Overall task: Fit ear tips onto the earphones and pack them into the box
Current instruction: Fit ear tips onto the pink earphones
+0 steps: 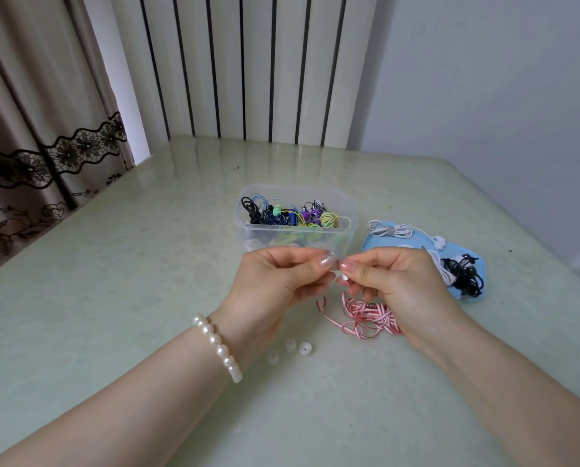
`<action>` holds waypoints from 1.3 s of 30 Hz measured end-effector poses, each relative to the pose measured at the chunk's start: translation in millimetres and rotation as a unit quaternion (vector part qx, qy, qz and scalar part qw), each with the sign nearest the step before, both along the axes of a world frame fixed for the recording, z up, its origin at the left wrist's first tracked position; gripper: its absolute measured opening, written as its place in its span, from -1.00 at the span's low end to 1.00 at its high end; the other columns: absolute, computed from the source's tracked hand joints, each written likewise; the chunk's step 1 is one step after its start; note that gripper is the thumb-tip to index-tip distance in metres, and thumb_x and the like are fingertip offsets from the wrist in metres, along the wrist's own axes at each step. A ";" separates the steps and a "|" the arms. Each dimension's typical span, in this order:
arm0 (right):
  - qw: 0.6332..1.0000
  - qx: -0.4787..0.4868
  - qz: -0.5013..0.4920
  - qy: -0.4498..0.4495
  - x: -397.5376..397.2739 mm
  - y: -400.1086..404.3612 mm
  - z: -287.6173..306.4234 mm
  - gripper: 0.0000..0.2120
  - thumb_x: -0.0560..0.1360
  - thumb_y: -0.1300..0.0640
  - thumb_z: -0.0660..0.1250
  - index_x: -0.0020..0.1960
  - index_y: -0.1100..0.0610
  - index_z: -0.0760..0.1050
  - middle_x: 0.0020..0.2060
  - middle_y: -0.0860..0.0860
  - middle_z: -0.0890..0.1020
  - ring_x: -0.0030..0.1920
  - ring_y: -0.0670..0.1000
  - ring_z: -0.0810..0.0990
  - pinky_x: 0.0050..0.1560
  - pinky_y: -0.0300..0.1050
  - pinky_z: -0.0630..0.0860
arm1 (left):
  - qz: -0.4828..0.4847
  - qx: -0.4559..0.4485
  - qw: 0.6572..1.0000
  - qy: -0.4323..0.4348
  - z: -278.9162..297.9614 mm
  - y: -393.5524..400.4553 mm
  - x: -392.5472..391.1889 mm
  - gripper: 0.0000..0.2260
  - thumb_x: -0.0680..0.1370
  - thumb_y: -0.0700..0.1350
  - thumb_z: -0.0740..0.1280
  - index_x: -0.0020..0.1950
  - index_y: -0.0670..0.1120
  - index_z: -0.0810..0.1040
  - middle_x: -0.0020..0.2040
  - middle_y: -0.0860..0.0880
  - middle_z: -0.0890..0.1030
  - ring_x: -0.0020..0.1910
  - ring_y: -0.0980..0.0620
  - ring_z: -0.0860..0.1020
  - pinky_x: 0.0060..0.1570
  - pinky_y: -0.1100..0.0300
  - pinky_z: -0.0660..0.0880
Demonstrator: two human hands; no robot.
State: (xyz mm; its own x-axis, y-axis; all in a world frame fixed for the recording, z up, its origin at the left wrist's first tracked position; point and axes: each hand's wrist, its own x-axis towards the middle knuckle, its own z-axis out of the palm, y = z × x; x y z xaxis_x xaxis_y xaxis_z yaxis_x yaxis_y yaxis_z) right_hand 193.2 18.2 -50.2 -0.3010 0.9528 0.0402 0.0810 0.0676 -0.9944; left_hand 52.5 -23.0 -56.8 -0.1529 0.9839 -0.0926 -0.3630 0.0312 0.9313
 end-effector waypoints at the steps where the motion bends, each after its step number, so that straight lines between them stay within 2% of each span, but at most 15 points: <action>1: 1.000 0.007 -0.004 -0.010 -0.1 0.3 -0.8 -0.89 0.36 0.32 0.40 -0.28 0.16 0.61 -0.51 -0.02 0.61 -0.50 -0.15 0.49 -0.46 -0.36 0.39 | 0.023 0.009 0.999 0.038 -0.7 0.2 0.4 -0.85 0.24 -0.25 0.44 -0.21 -0.21 0.62 -0.38 -0.09 0.65 -0.40 0.09 0.60 -0.27 0.26 0.57; 4: 0.998 0.029 0.025 -0.048 0.2 0.1 1.9 -0.85 0.41 0.34 0.36 -0.25 0.14 0.62 -0.49 -0.07 0.62 -0.48 -0.21 0.51 -0.41 -0.43 0.39 | 0.047 0.030 0.993 0.106 -1.8 0.4 1.5 -0.94 0.34 -0.33 0.44 -0.28 -0.19 0.64 -0.38 -0.10 0.65 -0.37 0.04 0.60 -0.20 0.18 0.58; 7: 0.981 0.082 0.063 -0.162 7.4 3.9 5.8 -0.85 0.48 0.28 0.31 -0.08 0.12 0.64 -0.28 -0.07 0.67 -0.33 -0.33 0.54 -0.24 -0.49 0.40 | 0.058 0.027 0.992 0.108 -3.7 4.1 -1.4 -0.91 0.35 -0.35 0.43 -0.30 -0.19 0.65 -0.37 -0.10 0.65 -0.35 0.01 0.59 -0.18 0.18 0.58; 9: 0.942 0.150 0.032 -0.299 16.7 11.3 8.7 -0.86 0.46 0.15 0.36 0.00 0.08 0.63 -0.16 -0.06 0.66 -0.28 -0.31 0.51 -0.19 -0.47 0.38 | 0.070 0.020 0.990 0.119 -5.0 7.3 -4.0 -0.90 0.34 -0.36 0.44 -0.30 -0.18 0.63 -0.40 -0.08 0.64 -0.36 0.01 0.56 -0.21 0.20 0.56; 11: 0.897 0.173 0.021 -0.407 27.7 16.0 14.0 -0.73 0.35 -0.01 0.46 0.03 0.01 0.62 -0.14 -0.14 0.62 -0.19 -0.20 0.50 -0.15 -0.33 0.38 | 0.081 0.017 0.983 0.163 -7.6 10.4 -5.7 -0.88 0.33 -0.35 0.47 -0.30 -0.16 0.62 -0.41 -0.05 0.61 -0.38 0.04 0.51 -0.25 0.22 0.51; 13: 0.879 0.135 0.068 -0.452 35.3 15.8 19.0 -0.61 0.22 -0.08 0.53 0.03 -0.05 0.60 -0.15 -0.21 0.58 -0.13 -0.19 0.50 -0.15 -0.31 0.39 | 0.087 0.017 0.969 0.229 -10.9 12.1 -7.0 -0.86 0.32 -0.31 0.50 -0.32 -0.09 0.61 -0.41 -0.01 0.60 -0.42 0.12 0.49 -0.30 0.28 0.46; 15: 0.861 0.113 0.114 -0.483 35.9 14.0 17.7 -0.54 0.19 -0.06 0.56 0.06 -0.08 0.58 -0.12 -0.21 0.58 -0.13 -0.21 0.51 -0.20 -0.42 0.38 | 0.078 0.025 0.952 0.296 -15.7 14.1 -8.8 -0.83 0.34 -0.26 0.50 -0.33 -0.02 0.60 -0.38 0.03 0.61 -0.42 0.18 0.50 -0.31 0.34 0.44; 17: 0.842 0.136 0.124 -0.508 32.8 14.7 10.9 -0.60 0.21 -0.03 0.56 0.03 -0.05 0.60 -0.16 -0.15 0.61 -0.23 -0.22 0.48 -0.31 -0.45 0.34 | 0.065 0.041 0.934 0.349 -20.9 16.5 -10.2 -0.81 0.36 -0.23 0.49 -0.33 0.03 0.59 -0.36 0.06 0.62 -0.43 0.25 0.50 -0.30 0.39 0.43; 19: 0.844 0.153 0.121 -0.499 29.3 14.8 6.4 -0.74 0.27 0.03 0.53 -0.05 -0.02 0.63 -0.30 -0.11 0.59 -0.36 -0.19 0.44 -0.40 -0.41 0.31 | 0.061 0.057 0.913 0.399 -23.3 17.7 -10.8 -0.83 0.37 -0.20 0.48 -0.33 0.04 0.59 -0.37 0.11 0.60 -0.45 0.28 0.47 -0.34 0.44 0.39; 21: 0.863 0.155 0.115 -0.467 28.0 15.5 6.6 -0.85 0.30 0.08 0.52 -0.14 0.00 0.64 -0.38 -0.06 0.59 -0.42 -0.16 0.43 -0.41 -0.36 0.31 | 0.053 0.066 0.904 0.420 -23.5 18.0 -11.5 -0.86 0.39 -0.19 0.47 -0.33 0.02 0.61 -0.37 0.13 0.60 -0.45 0.28 0.46 -0.34 0.43 0.38; 25: 0.936 0.139 0.057 -0.319 24.5 18.7 20.6 -0.93 0.31 0.14 0.51 -0.25 0.03 0.63 -0.49 0.04 0.58 -0.47 -0.07 0.44 -0.36 -0.21 0.36 | 0.056 0.052 0.932 0.355 -21.4 20.5 -16.8 -0.85 0.46 -0.16 0.41 -0.31 0.00 0.62 -0.34 0.00 0.63 -0.41 0.15 0.48 -0.30 0.26 0.42; 28: 0.961 0.165 0.004 -0.221 14.4 27.3 43.1 -0.90 0.28 0.21 0.52 -0.26 0.06 0.64 -0.42 0.13 0.62 -0.41 0.00 0.47 -0.28 -0.17 0.40 | 0.082 0.051 0.950 0.298 -16.3 23.5 -24.5 -0.84 0.51 -0.16 0.34 -0.27 -0.01 0.61 -0.26 -0.08 0.64 -0.25 0.02 0.53 -0.14 0.15 0.46; 30: 0.969 0.176 -0.019 -0.175 7.2 36.5 62.5 -0.86 0.27 0.25 0.52 -0.28 0.05 0.62 -0.42 0.07 0.62 -0.39 -0.01 0.48 -0.29 -0.19 0.42 | 0.100 0.058 0.956 0.269 -12.6 24.0 -30.8 -0.85 0.52 -0.17 0.32 -0.22 -0.03 0.62 -0.21 -0.10 0.67 -0.23 0.07 0.57 -0.09 0.19 0.49; 34: 0.967 0.192 -0.055 -0.158 -7.0 63.6 92.6 -0.83 0.28 0.26 0.52 -0.29 0.03 0.59 -0.34 0.14 0.63 -0.37 0.04 0.51 -0.32 -0.13 0.48 | 0.120 0.066 0.958 0.253 -9.6 25.9 -41.4 -0.84 0.52 -0.21 0.31 -0.22 -0.04 0.60 -0.27 0.00 0.65 -0.41 0.28 0.51 -0.32 0.45 0.42; 39: 0.965 0.189 -0.075 -0.167 -34.0 97.0 93.1 -0.82 0.30 0.26 0.51 -0.30 0.03 0.58 -0.34 0.13 0.63 -0.36 0.05 0.51 -0.32 -0.13 0.47 | 0.124 0.056 0.954 0.265 -12.0 27.8 -46.4 -0.85 0.51 -0.22 0.32 -0.23 -0.06 0.61 -0.30 0.03 0.63 -0.47 0.33 0.46 -0.39 0.49 0.36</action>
State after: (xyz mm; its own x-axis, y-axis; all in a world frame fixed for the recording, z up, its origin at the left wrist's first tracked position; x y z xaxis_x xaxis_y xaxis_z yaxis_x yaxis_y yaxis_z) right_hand 159.3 115.2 42.9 -0.2176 0.9227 0.3183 0.4292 0.3834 -0.8178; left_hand 6.0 4.9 -68.8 -0.3783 0.9107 0.1661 0.1777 -0.1046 0.9785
